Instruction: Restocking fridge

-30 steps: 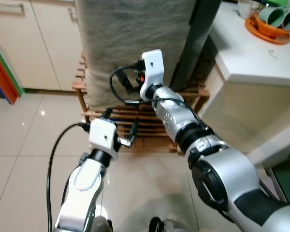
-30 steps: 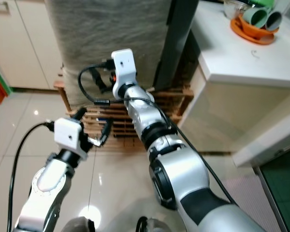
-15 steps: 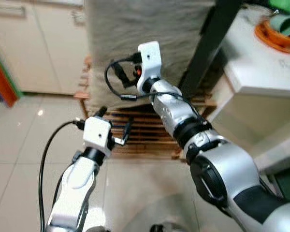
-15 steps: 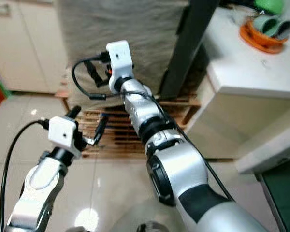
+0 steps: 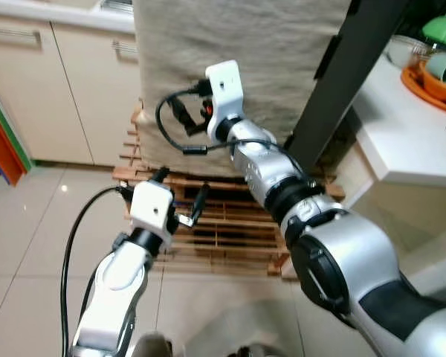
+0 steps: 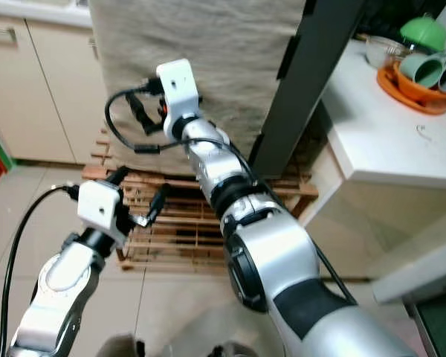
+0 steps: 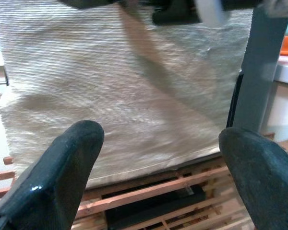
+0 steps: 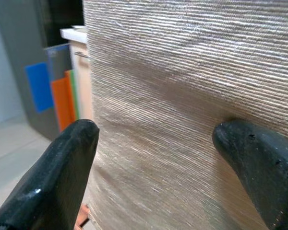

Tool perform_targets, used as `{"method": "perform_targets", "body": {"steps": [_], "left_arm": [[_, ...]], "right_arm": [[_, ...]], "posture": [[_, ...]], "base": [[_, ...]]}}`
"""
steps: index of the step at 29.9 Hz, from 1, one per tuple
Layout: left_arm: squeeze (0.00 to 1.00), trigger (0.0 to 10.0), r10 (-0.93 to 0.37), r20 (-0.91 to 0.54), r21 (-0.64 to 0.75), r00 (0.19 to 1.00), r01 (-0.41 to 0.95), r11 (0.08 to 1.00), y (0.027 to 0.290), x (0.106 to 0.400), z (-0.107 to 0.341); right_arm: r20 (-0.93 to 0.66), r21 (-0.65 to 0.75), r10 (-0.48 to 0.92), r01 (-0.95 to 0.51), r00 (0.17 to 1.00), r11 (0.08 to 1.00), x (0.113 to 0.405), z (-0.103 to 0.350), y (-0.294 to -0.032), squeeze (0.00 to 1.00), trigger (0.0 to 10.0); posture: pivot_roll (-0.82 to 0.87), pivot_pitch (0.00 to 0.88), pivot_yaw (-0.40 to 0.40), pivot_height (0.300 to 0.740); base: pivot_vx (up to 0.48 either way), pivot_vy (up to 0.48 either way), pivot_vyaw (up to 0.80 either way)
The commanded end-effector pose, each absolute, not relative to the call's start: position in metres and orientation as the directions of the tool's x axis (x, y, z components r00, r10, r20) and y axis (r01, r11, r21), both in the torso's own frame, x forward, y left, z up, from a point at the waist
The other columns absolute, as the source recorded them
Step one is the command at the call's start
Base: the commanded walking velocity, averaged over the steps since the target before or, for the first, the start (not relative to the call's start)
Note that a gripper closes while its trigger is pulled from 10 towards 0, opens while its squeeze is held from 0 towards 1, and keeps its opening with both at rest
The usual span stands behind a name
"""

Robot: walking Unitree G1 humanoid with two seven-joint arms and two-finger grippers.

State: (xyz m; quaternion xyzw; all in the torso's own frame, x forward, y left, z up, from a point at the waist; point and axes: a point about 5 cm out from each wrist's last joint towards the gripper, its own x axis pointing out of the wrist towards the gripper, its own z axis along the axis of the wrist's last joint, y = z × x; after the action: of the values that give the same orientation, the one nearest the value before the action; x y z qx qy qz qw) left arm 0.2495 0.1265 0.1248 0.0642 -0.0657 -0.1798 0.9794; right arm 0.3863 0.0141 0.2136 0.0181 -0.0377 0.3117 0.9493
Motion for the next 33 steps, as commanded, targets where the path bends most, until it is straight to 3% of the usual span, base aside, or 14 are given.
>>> {"method": "perform_targets", "body": {"steps": [1, 8, 17, 25, 33], "left_arm": [[0.00, 10.0, -0.358, 0.116, 0.166, 0.927, 0.337, 0.927, 0.125, 0.251, 0.129], [0.00, 10.0, -0.344, 0.084, 0.140, 0.935, 0.331, 0.933, 0.126, 0.254, 0.127], [0.00, 10.0, -0.341, 0.059, 0.108, 0.938, 0.334, 0.936, 0.125, 0.258, 0.120], [0.00, 10.0, -0.212, 0.037, 0.065, 0.977, 0.209, 0.976, 0.145, 0.270, 0.116], [0.00, 10.0, -0.201, 0.033, 0.077, 0.979, 0.198, 0.977, 0.147, 0.278, 0.116]], "right_arm": [[0.126, 0.042, 0.575, -0.583, 0.808, 0.811, 0.387, 0.223, 0.017, 0.00, 10.0], [0.135, 0.069, 0.539, -0.551, 0.831, 0.832, 0.385, 0.199, -0.007, 0.00, 10.0], [0.119, 0.088, 0.454, -0.464, 0.883, 0.881, 0.358, 0.150, -0.051, 0.00, 10.0], [0.020, 0.071, 0.334, -0.335, 0.942, 0.940, 0.334, 0.112, -0.096, 0.00, 10.0], [-0.009, 0.071, 0.275, -0.274, 0.961, 0.959, 0.327, 0.107, -0.113, 0.00, 10.0]], "posture": [[0.17, 0.071, -0.140, 0.740], [0.15, 0.069, -0.134, 0.740], [0.09, 0.029, -0.114, 0.740], [0.09, 0.000, -0.102, 0.740], [0.09, 0.000, -0.088, 0.740]], "base": [[0.000, 0.000, 0.00], [0.000, 0.245, 0.00], [0.000, 0.477, -0.58], [0.000, 0.480, -0.57], [0.000, 0.480, -0.57]]}}
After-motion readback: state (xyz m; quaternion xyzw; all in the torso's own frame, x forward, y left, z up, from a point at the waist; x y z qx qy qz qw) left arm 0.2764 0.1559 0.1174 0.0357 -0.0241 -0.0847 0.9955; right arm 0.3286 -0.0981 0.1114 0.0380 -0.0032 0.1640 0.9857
